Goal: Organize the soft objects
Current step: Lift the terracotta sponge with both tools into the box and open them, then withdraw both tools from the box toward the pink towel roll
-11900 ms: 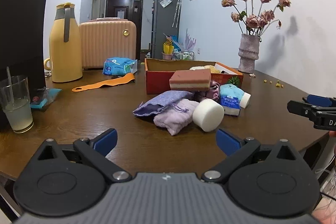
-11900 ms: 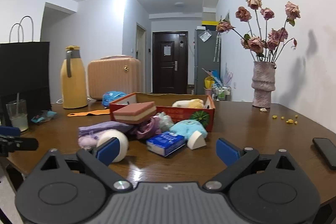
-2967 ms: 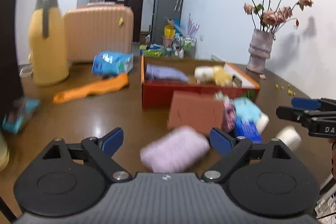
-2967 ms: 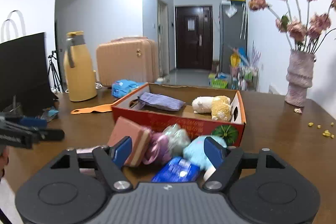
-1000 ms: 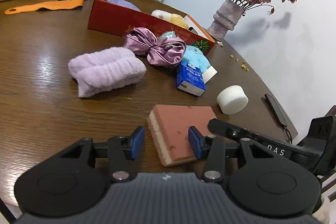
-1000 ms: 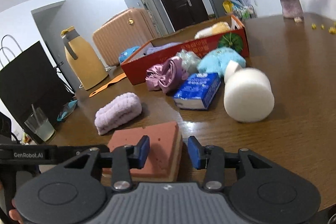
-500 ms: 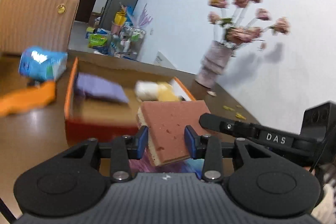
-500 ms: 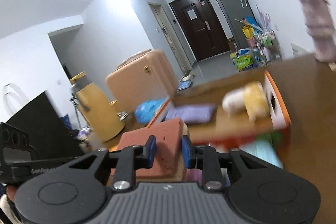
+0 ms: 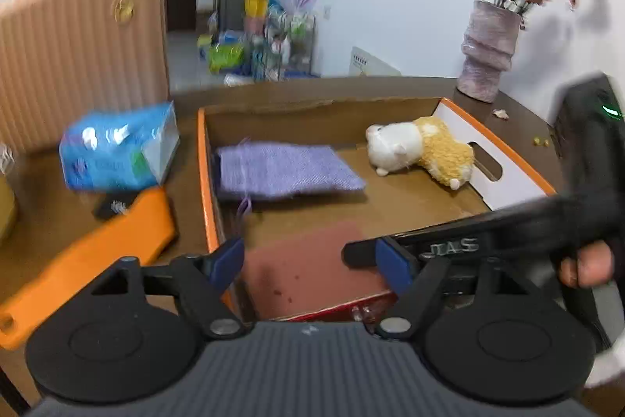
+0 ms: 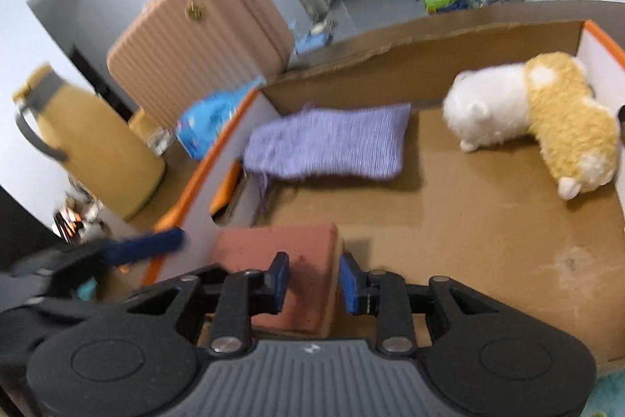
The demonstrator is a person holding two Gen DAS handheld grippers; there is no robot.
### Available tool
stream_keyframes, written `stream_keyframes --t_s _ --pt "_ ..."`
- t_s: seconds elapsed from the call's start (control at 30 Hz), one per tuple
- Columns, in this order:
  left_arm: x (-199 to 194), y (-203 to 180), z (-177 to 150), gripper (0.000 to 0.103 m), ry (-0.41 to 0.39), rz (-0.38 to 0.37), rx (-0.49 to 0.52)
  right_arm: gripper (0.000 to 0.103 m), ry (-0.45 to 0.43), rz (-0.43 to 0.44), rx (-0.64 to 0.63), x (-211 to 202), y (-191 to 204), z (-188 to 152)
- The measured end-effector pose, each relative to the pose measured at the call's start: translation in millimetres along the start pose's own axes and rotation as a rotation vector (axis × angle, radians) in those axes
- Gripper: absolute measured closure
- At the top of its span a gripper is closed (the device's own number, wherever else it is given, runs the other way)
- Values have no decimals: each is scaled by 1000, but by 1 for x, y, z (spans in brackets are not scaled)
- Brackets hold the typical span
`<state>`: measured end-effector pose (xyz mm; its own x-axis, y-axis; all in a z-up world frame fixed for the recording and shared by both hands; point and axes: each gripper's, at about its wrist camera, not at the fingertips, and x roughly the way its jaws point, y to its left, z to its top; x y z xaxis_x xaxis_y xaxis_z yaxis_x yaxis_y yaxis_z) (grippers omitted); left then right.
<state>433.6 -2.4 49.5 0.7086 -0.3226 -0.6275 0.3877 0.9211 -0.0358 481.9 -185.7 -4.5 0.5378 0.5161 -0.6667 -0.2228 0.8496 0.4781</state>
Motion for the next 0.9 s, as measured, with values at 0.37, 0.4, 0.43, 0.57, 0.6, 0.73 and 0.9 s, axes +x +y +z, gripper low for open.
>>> stream_keyframes --t_s 0.37,0.4,0.43,0.57,0.6,0.73,0.9 --pt "-78 -10 -3 18 -116 70 27 52 -159 -40 -136 -100 17 -1" --pt "-87 -12 -9 17 -127 75 23 48 -186 -54 -164 -117 19 -7" --pt "-97 -14 -16 16 -138 82 15 47 -208 -67 -188 -132 21 -13" --pt "-141 -24 -56 14 -171 106 -42 45 -270 -100 -279 -184 26 -52" --pt "-149 -26 -66 14 -178 113 -56 44 -288 -107 -303 -195 27 -63" --pt "-181 -43 -111 9 -207 157 -122 44 -344 -130 -356 -221 31 -111" --pt "-202 -59 -160 9 -178 117 -246 43 -360 -102 -328 -229 32 -178"
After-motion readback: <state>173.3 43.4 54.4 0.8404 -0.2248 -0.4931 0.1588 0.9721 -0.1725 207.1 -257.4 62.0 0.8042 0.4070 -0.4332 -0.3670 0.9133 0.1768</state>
